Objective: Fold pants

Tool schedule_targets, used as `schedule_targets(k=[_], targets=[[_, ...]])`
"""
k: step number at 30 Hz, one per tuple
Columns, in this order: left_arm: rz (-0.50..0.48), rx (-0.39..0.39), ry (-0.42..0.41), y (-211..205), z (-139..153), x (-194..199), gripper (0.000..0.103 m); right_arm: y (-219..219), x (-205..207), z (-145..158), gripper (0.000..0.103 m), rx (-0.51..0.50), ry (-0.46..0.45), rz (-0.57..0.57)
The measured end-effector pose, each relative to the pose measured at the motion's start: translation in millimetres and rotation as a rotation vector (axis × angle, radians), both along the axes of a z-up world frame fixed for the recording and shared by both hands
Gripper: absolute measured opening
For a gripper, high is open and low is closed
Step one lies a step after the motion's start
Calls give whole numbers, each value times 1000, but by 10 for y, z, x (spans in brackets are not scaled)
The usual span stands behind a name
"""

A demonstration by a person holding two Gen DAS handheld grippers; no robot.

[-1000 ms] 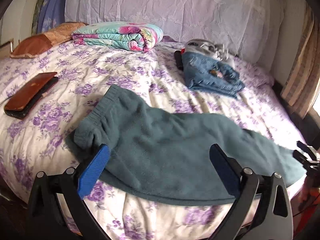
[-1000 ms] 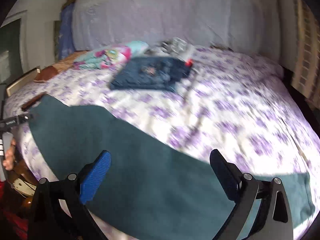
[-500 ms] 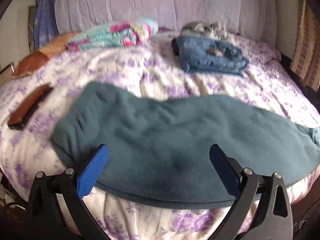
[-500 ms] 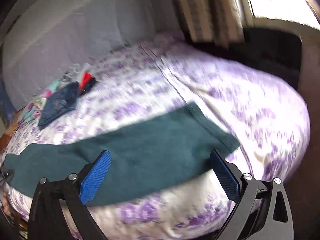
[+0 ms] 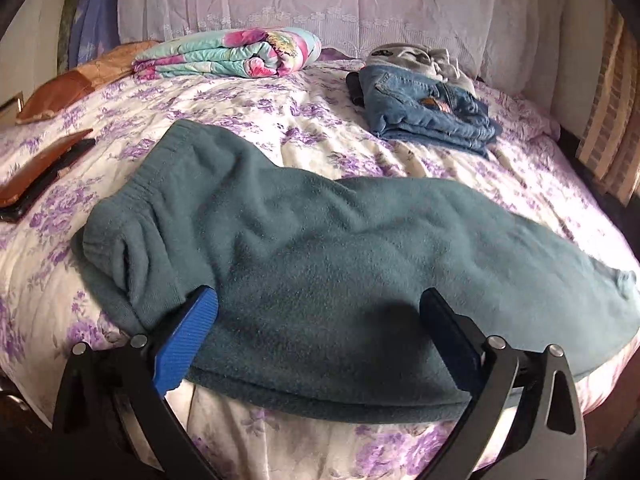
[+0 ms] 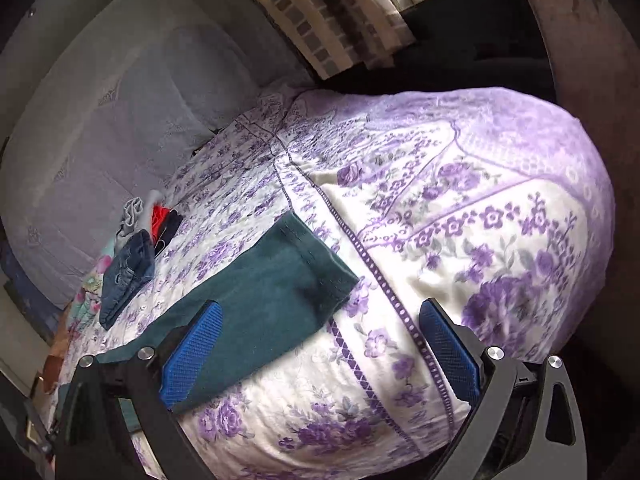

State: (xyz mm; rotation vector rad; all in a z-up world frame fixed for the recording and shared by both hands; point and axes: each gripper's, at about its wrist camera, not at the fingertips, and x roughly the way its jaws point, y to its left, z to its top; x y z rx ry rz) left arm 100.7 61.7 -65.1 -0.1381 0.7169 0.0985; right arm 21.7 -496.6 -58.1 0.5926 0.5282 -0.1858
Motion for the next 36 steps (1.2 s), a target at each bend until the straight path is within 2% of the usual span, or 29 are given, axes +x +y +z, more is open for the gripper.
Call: schedule_targets(k=[1, 3, 5, 14, 15, 17, 18, 19, 23, 25, 26, 28, 31, 36], targets=[[2, 40, -5, -59, -23, -10, 98, 53, 30, 2, 100, -38, 1, -5], [12, 39, -24, -52, -36, -32, 98, 144, 75, 0, 100, -67, -16, 23], [14, 21, -34, -27, -33, -37, 98, 174, 111, -19, 100, -37, -40, 20], [12, 37, -47, -11, -37, -67, 98, 216, 289, 2, 99, 40, -94, 78], [12, 37, -47, -15, -41, -70, 98, 199, 296, -23, 95, 36, -96, 78], [9, 38, -49, -17, -43, -71, 98, 148, 266, -71, 78, 18, -100, 61], [8, 40, -51, -22, -45, -73, 98, 115, 240, -86, 63, 13, -94, 45], [8, 42, -53, -25, -47, -79, 98, 78, 220, -103, 54, 20, -93, 40], [11, 44, -61, -33, -50, -91, 98, 21, 184, -139, 36, 19, -96, 27], [11, 43, -60, -31, -50, -90, 98, 43, 169, -143, 17, 21, -106, 13], [11, 42, -59, -30, -50, -91, 98, 71, 184, -136, 11, 36, -111, 27], [13, 39, -56, -29, -49, -93, 98, 181, 210, -75, 9, 23, -117, 40], [22, 15, -44, -12, -6, -130, 98, 451, 246, 141, 9, -81, -141, 73], [11, -81, -71, 133, 158, -370, 98, 1084, 431, 543, 9, -201, -191, 209]])
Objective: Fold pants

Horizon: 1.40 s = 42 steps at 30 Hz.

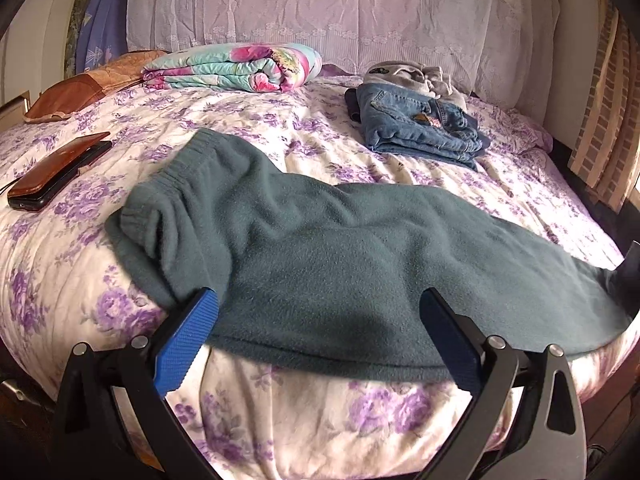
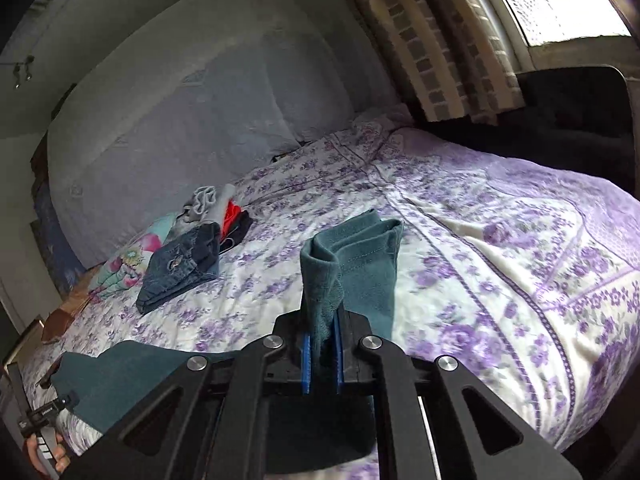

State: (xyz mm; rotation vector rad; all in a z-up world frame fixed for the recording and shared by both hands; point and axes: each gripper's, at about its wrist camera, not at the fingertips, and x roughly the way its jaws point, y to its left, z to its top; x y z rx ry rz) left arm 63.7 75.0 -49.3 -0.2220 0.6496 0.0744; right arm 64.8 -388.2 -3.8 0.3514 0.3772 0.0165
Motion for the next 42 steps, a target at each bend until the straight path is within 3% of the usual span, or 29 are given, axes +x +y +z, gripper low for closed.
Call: schedule_targets(k=[6, 10, 13, 15, 17, 18, 20, 21, 23, 26, 28, 29, 32, 33, 36, 38, 39, 42], targets=[[106, 22, -13, 447, 66, -277, 98, 1059, 387, 166, 9, -108, 7, 216], [188, -72, -12, 866, 73, -365, 98, 1810, 567, 113, 9, -133, 36, 372], [192, -195, -50, 1097, 113, -426, 98, 2390, 636, -14, 9, -174, 71, 489], [193, -240, -58, 1188, 121, -446, 98, 2779, 678, -187, 9, -248, 126, 548], [196, -246, -57, 1217, 118, -450, 98, 3090, 717, -424, 17, -356, 220, 603], [197, -241, -55, 1223, 117, -446, 98, 3181, 656, -497, 23, -424, 214, 605], [197, -229, -52, 1227, 117, -435, 98, 3273, 497, -480, 41, -538, 157, 583], [197, -226, -51, 1228, 113, -431, 98, 3274, 447, -439, 51, -549, 156, 595], [197, -225, -45, 1226, 89, -411, 98, 3191, 382, -306, 55, -492, 143, 644], [199, -205, -38, 1205, 74, -400, 98, 3090, 353, -53, 59, -457, 71, 597], [191, -191, -35, 1177, 83, -398, 98, 3054, 453, -21, 79, -469, 53, 523], [183, -190, -34, 1161, 90, -396, 98, 3063, 575, -74, 82, -491, 85, 475], [171, -196, -33, 1124, 91, -382, 98, 3054, 833, -490, 85, -507, 282, 455], [171, -192, -29, 1110, 81, -372, 98, 2986, 772, -481, 86, -468, 239, 444], [180, -146, -15, 1052, 54, -348, 98, 2855, 665, -343, 88, -409, 230, 491], [185, -100, -3, 996, 50, -330, 98, 2684, 534, -209, 90, -397, 168, 431], [186, -78, 3, 970, 50, -319, 98, 2591, 484, -163, 97, -399, 149, 402], [195, -25, 21, 912, 21, -289, 98, 2305, 466, -230, 99, -415, 183, 323]])
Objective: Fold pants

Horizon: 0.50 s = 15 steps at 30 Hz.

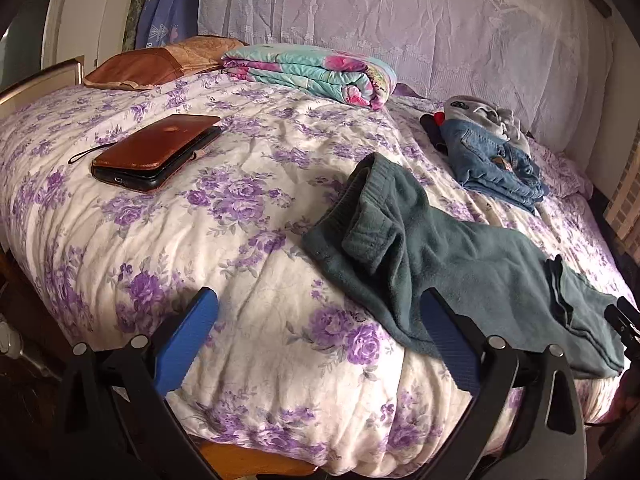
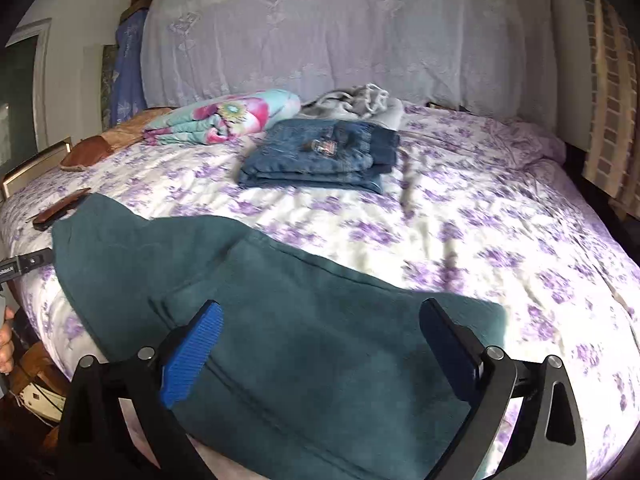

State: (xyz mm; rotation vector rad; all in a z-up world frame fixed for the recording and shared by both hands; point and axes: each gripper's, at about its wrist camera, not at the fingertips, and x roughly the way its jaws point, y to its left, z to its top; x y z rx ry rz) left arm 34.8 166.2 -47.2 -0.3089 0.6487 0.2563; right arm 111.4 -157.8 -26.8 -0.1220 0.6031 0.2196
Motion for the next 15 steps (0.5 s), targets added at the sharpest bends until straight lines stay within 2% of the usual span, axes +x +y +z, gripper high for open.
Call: schedule_targets(k=[2, 3, 4, 7, 11, 13, 15], targets=[[9, 40, 11, -48, -17, 15, 98, -150, 95, -250, 99, 3, 114, -26], [12, 65, 22, -80, -26, 28, 98, -226, 62, -322, 99, 51, 108, -15], [13, 91, 36, -111, -35, 42, 98, -271, -16, -329, 99, 87, 62, -14], [16, 142, 65, -162, -54, 65, 98, -220, -96, -237, 99, 20, 51, -10], [23, 138, 66, -156, -54, 52, 98, -305, -255, 34, 99, 20, -76, -34], [23, 131, 65, -147, -51, 48, 98, -361, -211, 3, 99, 31, -45, -38], [22, 131, 66, -145, -51, 48, 98, -401, -78, -227, 99, 6, 70, -66]])
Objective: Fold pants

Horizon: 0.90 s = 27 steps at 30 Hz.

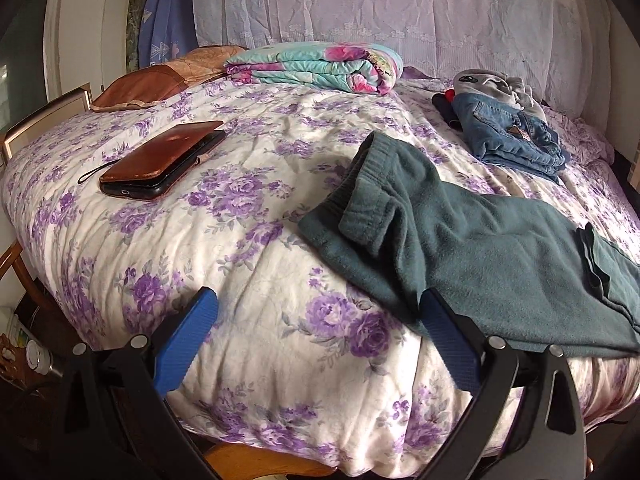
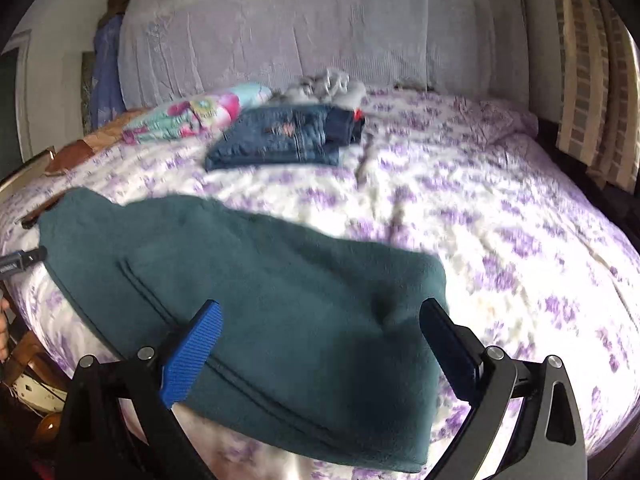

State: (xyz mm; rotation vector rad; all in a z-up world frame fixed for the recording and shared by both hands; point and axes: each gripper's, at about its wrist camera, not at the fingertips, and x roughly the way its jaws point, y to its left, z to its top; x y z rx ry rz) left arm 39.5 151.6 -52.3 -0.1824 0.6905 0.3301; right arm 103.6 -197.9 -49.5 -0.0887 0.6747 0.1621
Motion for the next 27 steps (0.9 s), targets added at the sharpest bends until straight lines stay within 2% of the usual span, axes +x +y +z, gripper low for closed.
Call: schedule_targets(k=[1, 2, 3, 4, 7, 10, 12, 14, 16, 18, 19, 21, 23, 25, 27], targets=[[-1, 1, 2, 3, 1, -2, 98, -17, 13, -97, 100, 11, 14, 4], [-1, 3, 3, 0, 0, 0, 98, -34, -80, -107, 99, 29, -55, 4], [-2, 4, 4, 0, 1, 1, 98, -12, -121, -108, 99, 22, -76, 2], [-2, 4, 5, -8, -2, 7, 98, 18, -116, -94, 99, 1, -60, 4], [1, 11, 4, -14, -8, 7, 98, 36, -84, 43, 99, -11, -56, 22], [7, 40, 11, -46, -21, 11, 98, 20, 60, 241, 99, 42, -81, 12], [9, 50, 16, -66, -27, 22, 98, 47, 261, 273, 99, 88, -37, 9], [7, 45, 16, -60, -22, 20, 98, 100, 493, 172, 99, 133, 52, -6], [4, 39, 14, -50, -19, 14, 98, 215, 661, 9, 100, 116, 142, -36], [4, 41, 14, -49, -22, 18, 98, 368, 648, -9, 100, 39, 112, -46], [4, 43, 13, -49, -24, 16, 98, 400, 646, 26, 100, 43, 115, -46], [10, 52, 11, -56, -32, 18, 98, 421, 652, 158, 100, 120, 116, -37], [15, 71, 14, -80, -42, 31, 98, 490, 689, 297, 100, 207, 105, 22], [15, 77, 17, -87, -45, 35, 98, 665, 761, 347, 100, 211, 117, 69], [11, 64, 15, -82, -41, 32, 98, 898, 854, 254, 100, 180, 154, 137]])
